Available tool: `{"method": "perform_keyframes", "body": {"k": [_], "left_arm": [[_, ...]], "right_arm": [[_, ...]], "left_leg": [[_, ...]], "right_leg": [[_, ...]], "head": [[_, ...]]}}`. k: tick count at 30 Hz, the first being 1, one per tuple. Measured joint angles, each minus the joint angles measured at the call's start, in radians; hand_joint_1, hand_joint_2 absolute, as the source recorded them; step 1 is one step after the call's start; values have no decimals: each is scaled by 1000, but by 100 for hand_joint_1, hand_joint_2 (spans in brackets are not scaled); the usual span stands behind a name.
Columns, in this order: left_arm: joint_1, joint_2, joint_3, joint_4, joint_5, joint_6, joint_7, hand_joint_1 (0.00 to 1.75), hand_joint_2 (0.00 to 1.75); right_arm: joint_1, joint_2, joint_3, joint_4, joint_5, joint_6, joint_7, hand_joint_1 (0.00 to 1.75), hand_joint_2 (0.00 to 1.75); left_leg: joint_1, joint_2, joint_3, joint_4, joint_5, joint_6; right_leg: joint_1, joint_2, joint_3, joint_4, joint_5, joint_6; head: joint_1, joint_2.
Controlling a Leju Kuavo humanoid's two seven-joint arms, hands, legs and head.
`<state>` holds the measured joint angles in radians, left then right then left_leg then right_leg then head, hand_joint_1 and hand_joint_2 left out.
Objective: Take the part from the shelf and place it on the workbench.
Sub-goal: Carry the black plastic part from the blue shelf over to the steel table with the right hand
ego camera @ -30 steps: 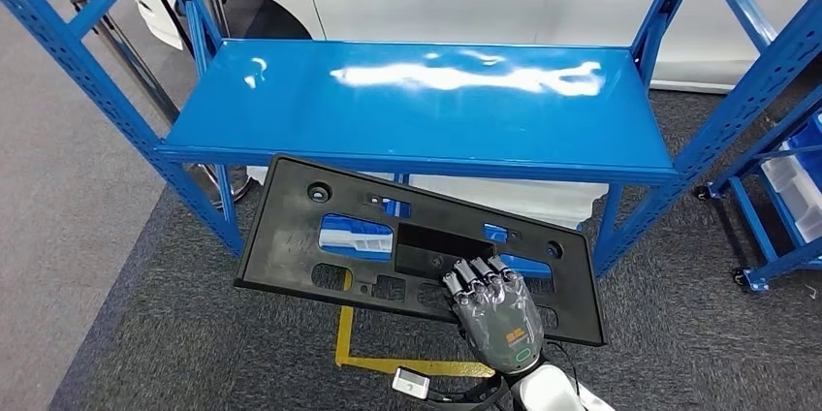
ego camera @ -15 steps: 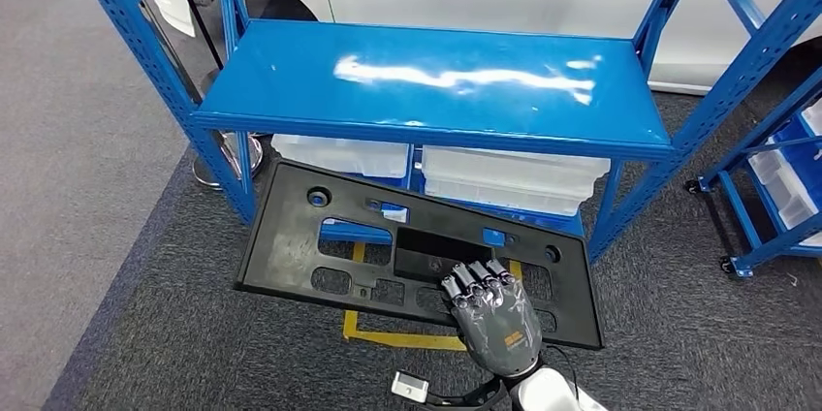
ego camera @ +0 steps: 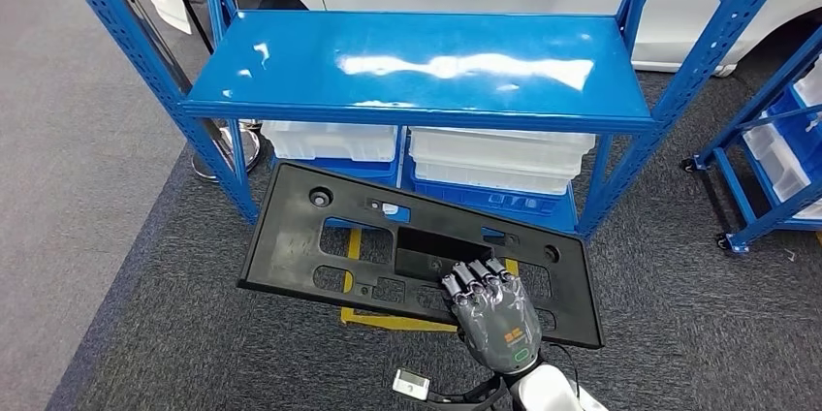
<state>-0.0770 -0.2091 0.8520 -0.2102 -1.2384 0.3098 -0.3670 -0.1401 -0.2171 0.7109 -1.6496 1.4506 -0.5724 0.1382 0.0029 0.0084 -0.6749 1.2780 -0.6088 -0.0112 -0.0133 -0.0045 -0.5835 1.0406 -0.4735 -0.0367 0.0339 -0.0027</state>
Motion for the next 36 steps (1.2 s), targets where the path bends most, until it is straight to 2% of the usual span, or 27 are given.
{"method": "perform_keyframes", "body": {"k": [1, 2, 4, 6, 7, 8, 10, 12, 14, 15, 16, 17, 18, 19, 20, 21, 22, 24, 25, 27, 29, 30, 31, 32, 33, 34, 36], "left_arm": [[1, 0, 0, 0, 0, 0, 0, 0, 175], [2, 0, 0, 0, 0, 1, 0, 0, 175], [2, 0, 0, 0, 0, 1, 0, 0, 175], [3, 1, 1, 0, 0, 1, -1, 0, 175], [4, 1, 2, 0, 0, 2, -1, 0, 175], [4, 2, 2, 0, 0, 2, -1, 0, 175], [5, 1, 2, 0, 0, 2, -1, 0, 175], [4, 1, 2, 0, 1, 2, 0, 0, 175], [5, 1, 2, 0, 2, 2, 0, 0, 175], [5, 1, 2, 0, 3, 2, 0, 0, 175], [5, 1, 2, 0, 3, 2, 0, 0, 175], [5, 1, 2, 0, 4, 2, 0, 0, 175], [5, 1, 2, 0, 4, 2, 0, 0, 175], [4, 1, 3, 0, 4, 2, 0, 0, 175], [4, 1, 3, 0, 4, 2, 0, 0, 175], [4, 1, 3, 0, 4, 2, 0, 0, 175], [3, 1, 3, 0, 4, 2, 0, 0, 175], [1, 1, 3, 0, 4, 2, 1, 0, 175], [1, 1, 3, 0, 4, 2, 0, 0, 175], [0, 1, 3, 0, 7, 2, 0, 0, 175], [2, 1, 4, 0, 10, 2, 1, 0, 175], [4, 1, 5, 0, 11, 3, 1, 0, 175], [5, 1, 5, 0, 12, 3, 2, 0, 175], [7, 1, 6, 0, 13, 4, 2, 0, 175], [8, 1, 6, 0, 16, 5, 2, 0, 175], [8, 1, 7, 0, 18, 5, 2, 0, 175], [10, 1, 10, 0, 22, 7, 3, 0, 175]], "right_arm": [[6, 0, -4, 0, -5, -1, -2, 175, 175], [12, 1, -9, -1, -8, -2, -3, 175, 175], [24, 3, -21, -4, -11, -5, -3, 175, 175], [32, 7, -33, -7, -13, -7, -3, 175, 175], [36, 10, -38, -8, -14, -8, -3, 175, 175], [41, 12, -44, -10, -15, -10, -3, 175, 175], [57, 14, -58, -15, -20, -14, -3, 175, 175], [75, 15, -72, -22, -23, -23, -2, 175, 175], [96, 15, -84, -28, -25, -37, -1, 175, 175], [107, 15, -89, -29, -25, -42, -1, 175, 175], [117, 15, -93, -30, -27, -45, -1, 175, 175], [126, 15, -98, -30, -28, -46, -1, 175, 175], [132, 15, -101, -32, -28, -47, -1, 175, 175], [135, 15, -105, -34, -29, -47, -1, 175, 175], [137, 16, -107, -37, -29, -48, -1, 175, 175], [139, 16, -108, -40, -29, -48, -1, 175, 175], [141, 16, -109, -42, -29, -49, 0, 175, 175], [145, 16, -111, -45, -29, -49, 0, 175, 175], [146, 16, -112, -47, -29, -49, 0, 175, 175], [148, 17, -114, -52, -29, -50, 0, 175, 175], [157, 20, -122, -59, -30, -60, 1, 175, 175], [168, 23, -129, -64, -31, -68, 1, 175, 175], [182, 25, -139, -69, -34, -78, 1, 175, 175], [196, 27, -151, -76, -37, -87, 1, 175, 175], [211, 29, -164, -84, -42, -94, 0, 175, 175], [225, 32, -178, -94, -49, -99, -3, 175, 175], [251, 43, -208, -120, -69, -106, -23, 175, 175]], "left_leg": [[1, 0, -1, 13, 5, -1], [2, 0, 17, -12, 29, 0], [2, -17, 91, -143, 89, 8], [0, -45, 146, -245, 115, 18], [-1, -53, 155, -264, 113, 22], [-3, -51, 156, -270, 115, 25], [1, -35, 160, -287, 124, 37], [5, -17, 162, -302, 135, 48], [2, 1, 158, -302, 137, 52], [1, 10, 156, -299, 136, 53], [0, 20, 154, -297, 135, 53], [0, 29, 153, -293, 133, 52], [1, 38, 153, -288, 129, 50], [0, 47, 152, -281, 124, 46], [-2, 54, 150, -272, 117, 40], [-4, 60, 148, -264, 111, 35], [-7, 66, 147, -260, 108, 29], [-8, 79, 147, -258, 104, 21], [-6, 76, 146, -253, 98, 16], [-2, 45, 125, -200, 57, 6], [1, 10, 70, -77, -8, 2], [2, 4, 41, -16, -29, 1], [2, 1, 23, 19, -33, 2], [2, 0, 22, 16, -16, 5], [2, -6, 40, -26, 18, 9], [2, -18, 69, -92, 59, 14], [3, -71, 121, -209, 107, 23]], "right_leg": [[1, 0, -4, 1, 2, 1], [1, 2, -7, 3, 4, 2], [0, 10, -10, 6, 7, 5], [-1, 19, -15, 7, 13, 14], [-3, 24, -18, 6, 17, 21], [-4, 31, -20, 3, 22, 29], [-4, 34, -25, 7, 21, 40], [-2, 25, -53, 64, -20, 46], [-2, 19, -109, 187, -85, 51], [-3, 18, -133, 240, -103, 54], [-4, 16, -143, 266, -104, 57], [-6, 12, -133, 251, -85, 59], [-8, 2, -104, 199, -53, 61], [-8, -18, -69, 132, -28, 61], [-7, -34, -40, 75, -9, 57], [-4, -45, -23, 38, -1, 50], [-1, -49, -19, 25, -4, 43], [1, -30, -24, 25, -2, 28], [0, -23, -25, 24, 0, 23], [-3, -7, -26, 20, 5, 12], [-2, 9, -29, 20, 7, 7], [-1, 18, -30, 20, 7, 6], [1, 28, -30, 20, 8, 6], [1, 39, -29, 20, 8, 6], [2, 51, -28, 20, 8, 6], [2, 62, -26, 20, 8, 6], [-1, 83, -28, 21, 10, 11]], "head": [[0, 0], [0, 0], [0, 0], [0, 0], [0, 0], [0, 0], [0, 0], [1, 0], [1, 0], [1, 0], [1, 0], [1, 0], [1, 0], [1, 0], [1, 0], [1, 0], [0, 0], [0, 0], [0, 0], [0, 0], [0, 0], [0, 0], [0, 0], [0, 0], [0, 0], [0, 0], [1, 0]]}}
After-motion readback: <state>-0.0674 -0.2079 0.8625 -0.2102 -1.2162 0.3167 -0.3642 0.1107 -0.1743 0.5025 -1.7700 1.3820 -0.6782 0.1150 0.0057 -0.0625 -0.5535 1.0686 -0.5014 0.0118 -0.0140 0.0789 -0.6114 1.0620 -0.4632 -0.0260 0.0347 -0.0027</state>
